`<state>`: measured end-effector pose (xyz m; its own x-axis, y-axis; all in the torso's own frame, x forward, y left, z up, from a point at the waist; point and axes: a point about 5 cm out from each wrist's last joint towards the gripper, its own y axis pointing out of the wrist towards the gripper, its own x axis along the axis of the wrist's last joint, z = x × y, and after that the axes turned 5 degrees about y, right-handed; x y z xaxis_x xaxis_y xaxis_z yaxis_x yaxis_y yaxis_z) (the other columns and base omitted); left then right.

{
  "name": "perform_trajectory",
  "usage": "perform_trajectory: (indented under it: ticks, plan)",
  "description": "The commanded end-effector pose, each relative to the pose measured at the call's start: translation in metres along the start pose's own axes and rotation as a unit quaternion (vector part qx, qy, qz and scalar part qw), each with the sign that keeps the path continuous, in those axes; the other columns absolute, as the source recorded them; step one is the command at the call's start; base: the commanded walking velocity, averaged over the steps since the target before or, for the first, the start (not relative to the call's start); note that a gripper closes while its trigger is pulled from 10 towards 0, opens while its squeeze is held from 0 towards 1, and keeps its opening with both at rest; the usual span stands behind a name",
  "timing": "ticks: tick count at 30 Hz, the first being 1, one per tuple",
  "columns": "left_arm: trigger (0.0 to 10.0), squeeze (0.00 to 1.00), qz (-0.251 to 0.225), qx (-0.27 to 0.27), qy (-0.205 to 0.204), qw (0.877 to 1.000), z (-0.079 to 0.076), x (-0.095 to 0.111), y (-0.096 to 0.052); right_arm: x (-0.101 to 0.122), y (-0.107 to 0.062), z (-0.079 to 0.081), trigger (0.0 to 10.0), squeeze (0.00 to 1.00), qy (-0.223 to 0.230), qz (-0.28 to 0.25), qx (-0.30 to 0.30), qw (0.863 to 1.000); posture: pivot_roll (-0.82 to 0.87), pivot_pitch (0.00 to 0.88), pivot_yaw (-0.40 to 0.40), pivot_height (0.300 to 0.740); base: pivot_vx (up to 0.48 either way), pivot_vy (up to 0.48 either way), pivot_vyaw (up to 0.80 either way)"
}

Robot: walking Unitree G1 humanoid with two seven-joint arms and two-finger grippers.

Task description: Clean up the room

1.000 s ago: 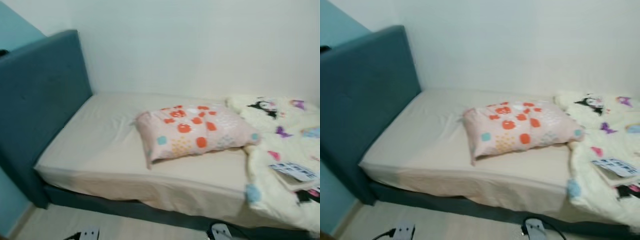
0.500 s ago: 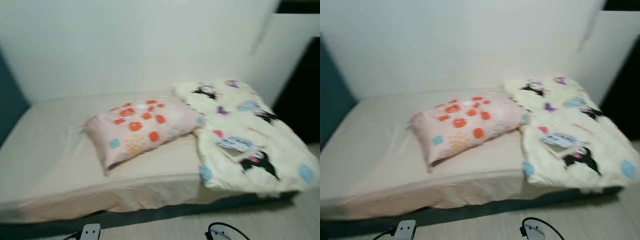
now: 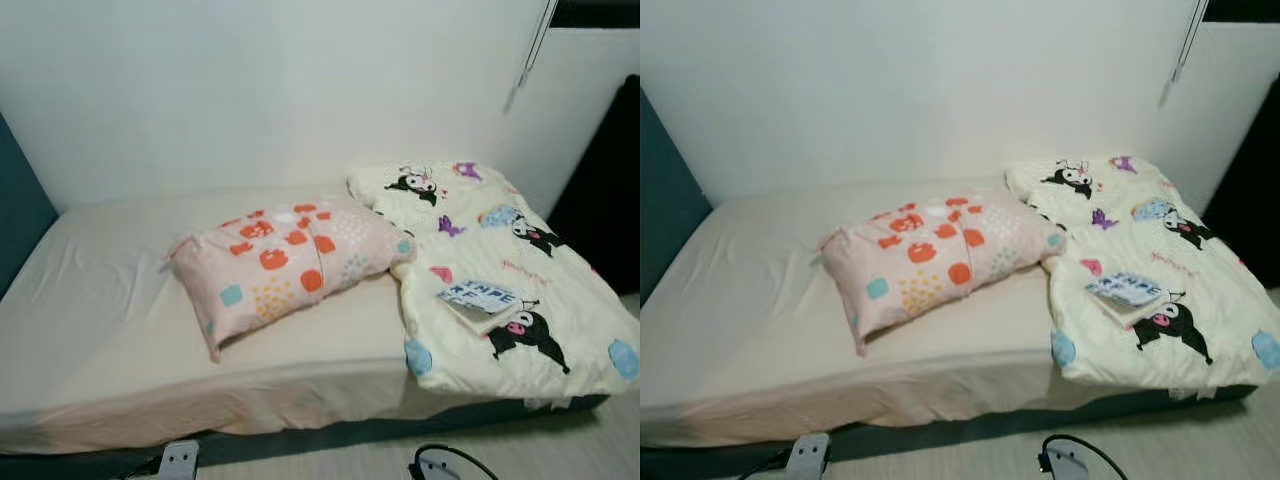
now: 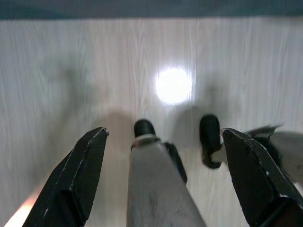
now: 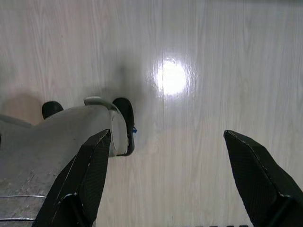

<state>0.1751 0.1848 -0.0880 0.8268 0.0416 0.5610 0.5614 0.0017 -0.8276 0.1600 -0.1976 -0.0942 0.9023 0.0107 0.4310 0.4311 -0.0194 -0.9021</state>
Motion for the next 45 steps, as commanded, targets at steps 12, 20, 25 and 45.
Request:
perform_trajectory:
  ticks: [12, 20, 25, 45]
  plan:
    - [10.0, 0.00, -0.060, -0.006, -0.051, 0.997, -0.002, 0.032, 0.004, 0.001, 0.000, 0.001, 10.0, 0.00, 0.004, -0.002, 0.002, 1.000, -0.03, 0.000, -0.004, 0.701, 0.427, 0.000, 0.00]
    - [10.0, 0.00, -0.104, -0.027, -0.098, 0.989, -0.003, 0.054, 0.004, -0.001, 0.000, 0.000, 10.0, 0.00, 0.003, 0.001, 0.000, 1.000, -0.03, 0.000, -0.003, 0.701, 0.424, 0.000, 0.00]
    - [10.0, 0.00, -0.136, -0.049, -0.148, 0.978, -0.003, 0.067, 0.004, -0.002, 0.000, 0.000, 10.0, 0.00, 0.004, 0.002, -0.001, 1.000, -0.03, 0.000, -0.002, 0.701, 0.141, 0.000, 0.00]
    - [10.0, 0.00, -0.253, -0.100, -0.210, 0.939, 0.019, 0.141, -0.007, -0.011, -0.001, 0.000, 10.0, 0.00, -0.001, 0.018, -0.009, 1.000, -0.04, 0.000, 0.015, 0.701, 0.000, 0.000, -0.35]
